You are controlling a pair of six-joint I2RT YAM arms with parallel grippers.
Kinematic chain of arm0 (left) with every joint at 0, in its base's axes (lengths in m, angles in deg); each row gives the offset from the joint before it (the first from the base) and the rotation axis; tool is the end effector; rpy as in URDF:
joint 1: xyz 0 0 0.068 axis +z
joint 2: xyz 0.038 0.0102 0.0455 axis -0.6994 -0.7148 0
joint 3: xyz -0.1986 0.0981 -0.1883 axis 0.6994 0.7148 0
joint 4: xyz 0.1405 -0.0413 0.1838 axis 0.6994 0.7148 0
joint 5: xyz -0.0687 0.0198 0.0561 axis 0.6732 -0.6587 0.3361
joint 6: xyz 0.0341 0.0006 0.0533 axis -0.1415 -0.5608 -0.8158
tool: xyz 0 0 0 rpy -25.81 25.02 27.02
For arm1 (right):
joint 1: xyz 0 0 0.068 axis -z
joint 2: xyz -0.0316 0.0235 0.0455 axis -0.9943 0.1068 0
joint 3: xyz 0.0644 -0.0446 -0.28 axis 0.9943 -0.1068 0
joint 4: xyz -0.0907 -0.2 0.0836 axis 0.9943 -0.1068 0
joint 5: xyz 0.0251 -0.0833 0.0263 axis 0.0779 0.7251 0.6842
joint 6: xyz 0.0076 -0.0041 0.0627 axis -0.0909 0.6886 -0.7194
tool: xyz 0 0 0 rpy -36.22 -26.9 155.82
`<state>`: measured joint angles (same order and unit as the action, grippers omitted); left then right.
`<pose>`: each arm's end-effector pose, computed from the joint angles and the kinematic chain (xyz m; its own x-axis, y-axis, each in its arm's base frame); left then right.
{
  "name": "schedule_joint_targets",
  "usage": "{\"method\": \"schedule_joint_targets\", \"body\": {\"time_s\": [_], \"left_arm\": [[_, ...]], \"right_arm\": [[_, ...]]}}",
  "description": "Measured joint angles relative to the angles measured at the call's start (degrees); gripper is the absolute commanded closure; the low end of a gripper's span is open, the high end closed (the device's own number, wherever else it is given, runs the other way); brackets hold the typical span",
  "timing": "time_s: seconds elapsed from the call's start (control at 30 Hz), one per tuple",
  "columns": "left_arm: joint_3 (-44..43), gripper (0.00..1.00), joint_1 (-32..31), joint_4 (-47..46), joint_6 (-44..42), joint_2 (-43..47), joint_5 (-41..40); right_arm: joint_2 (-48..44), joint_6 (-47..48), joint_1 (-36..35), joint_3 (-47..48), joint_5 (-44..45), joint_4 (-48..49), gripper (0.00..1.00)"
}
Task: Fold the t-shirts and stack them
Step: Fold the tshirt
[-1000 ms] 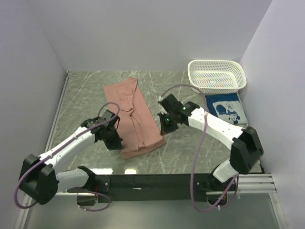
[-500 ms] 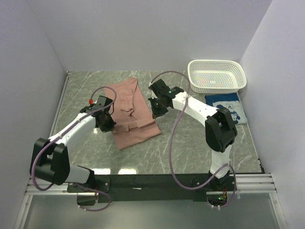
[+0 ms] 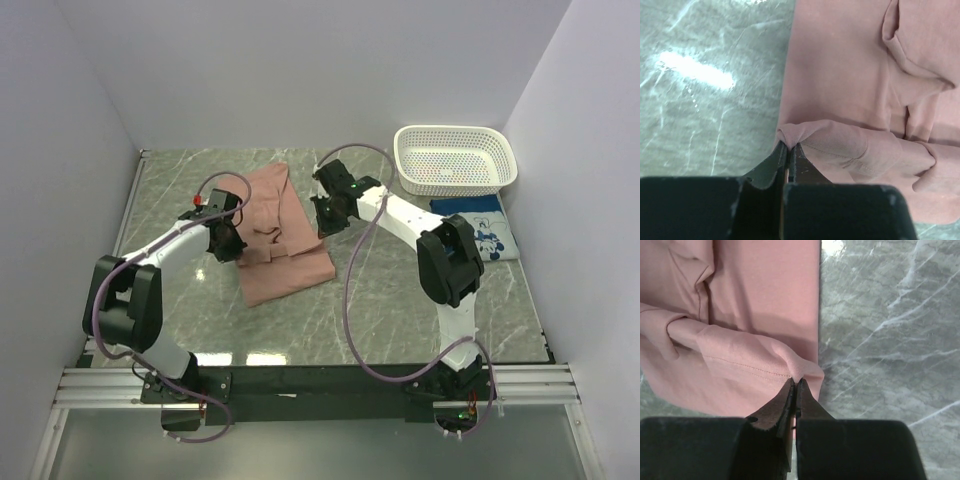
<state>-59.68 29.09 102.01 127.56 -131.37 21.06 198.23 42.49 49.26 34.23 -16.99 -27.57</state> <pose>0.2782 -0.0683 0.2212 -0.7509 -0.5194 -0.4078 -0.4761 0.8538 -0.2108 0.3508 0.2499 0.2407 -0.8500 -0.2390 -0.4694 -0.3910 0.8834 0.2584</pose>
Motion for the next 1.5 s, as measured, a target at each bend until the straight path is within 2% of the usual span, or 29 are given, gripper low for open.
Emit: {"method": "schedule_joint_targets", "body": {"time_s": [0.1, 0.2, 0.3, 0.37, 0.4, 0.43, 0.53, 0.6, 0.67, 0.7, 0.73, 0.77, 0.83, 0.93, 1.1, 1.23, 1.5], "left_arm": [[-0.2, 0.96, 0.0, -0.94, 0.07, -1.49, -0.07], [-0.24, 0.89, 0.02, -1.29, 0.66, -2.86, -0.7], [-0.22, 0.78, 0.04, -1.84, 1.4, -3.69, -1.22], [-0.24, 0.65, 0.07, -2.05, 1.68, -3.74, -1.44], [-0.24, 0.58, 0.11, -2.14, 2.08, -3.69, -1.51], [-0.24, 0.45, 0.11, -2.16, 2.21, -3.67, -1.51], [-0.24, 0.36, 0.15, -1.95, 2.6, -3.08, -1.42], [-0.22, 0.36, 0.15, -1.46, 2.75, -1.22, -1.42], [-0.22, 0.41, 0.11, -0.68, 2.91, 1.66, -1.44], [-0.22, 0.44, -0.02, -0.39, 3.04, 3.65, -1.46], [-0.13, 0.54, -0.42, -0.17, 3.37, 5.68, -1.53], [-0.09, 0.59, -0.94, 0.07, 4.07, 7.58, -1.55], [0.37, 0.69, -3.15, 0.04, 4.57, 11.39, -1.62], [2.69, 0.75, -7.93, -1.25, 5.68, 14.53, -1.38], [8.66, 0.79, -13.51, -3.8, 7.58, 10.75, 1.49], [13.88, 0.79, -13.97, -5.68, 9.38, 5.57, 4.04], [15.8, 0.78, -14.03, -9.86, 11.02, 5.88, 6.27]], "right_arm": [[1.31, -0.02, 0.2, 0.0, 0.0, 1.27, 0.99], [2.69, -0.04, 0.39, 0.0, 0.0, 2.58, 0.97], [3.78, -0.15, 0.48, 0.0, 0.22, 3.54, 0.86], [4.04, -0.24, 0.48, 0.0, 0.44, 3.96, 0.77], [4.11, -0.37, 0.48, 0.0, 0.46, 4.11, 0.69], [4.13, -0.52, 0.5, 0.0, 0.46, 4.2, 0.66], [3.98, -0.72, 0.48, -0.13, 0.42, 5.31, 0.57], [3.28, -0.96, 0.48, -1.03, 0.44, 6.64, 0.55], [1.22, -1.42, 0.44, -3.23, 0.57, 8.31, 0.54], [-0.13, -1.57, 0.28, -4.63, 0.72, 9.09, 0.54], [-1.84, -1.6, 0.02, -6.34, 0.94, 10.47, 0.55], [-3.63, -1.75, -0.13, -7.91, 1.2, 11.47, 0.55], [-7.17, -1.73, -0.92, -10.99, 1.31, 13.97, 0.61], [-10.05, -1.57, -3.1, -13.14, 0.87, 17.11, 0.69], [-9.01, -1.81, -8.2, -13.49, 0.22, 20.79, 0.75], [-4.59, -2.86, -11.04, -13.38, -1.05, 23.21, 0.75], [6.84, -4.17, -10.97, -7.76, -2.6, 23.41, 0.76]]}}
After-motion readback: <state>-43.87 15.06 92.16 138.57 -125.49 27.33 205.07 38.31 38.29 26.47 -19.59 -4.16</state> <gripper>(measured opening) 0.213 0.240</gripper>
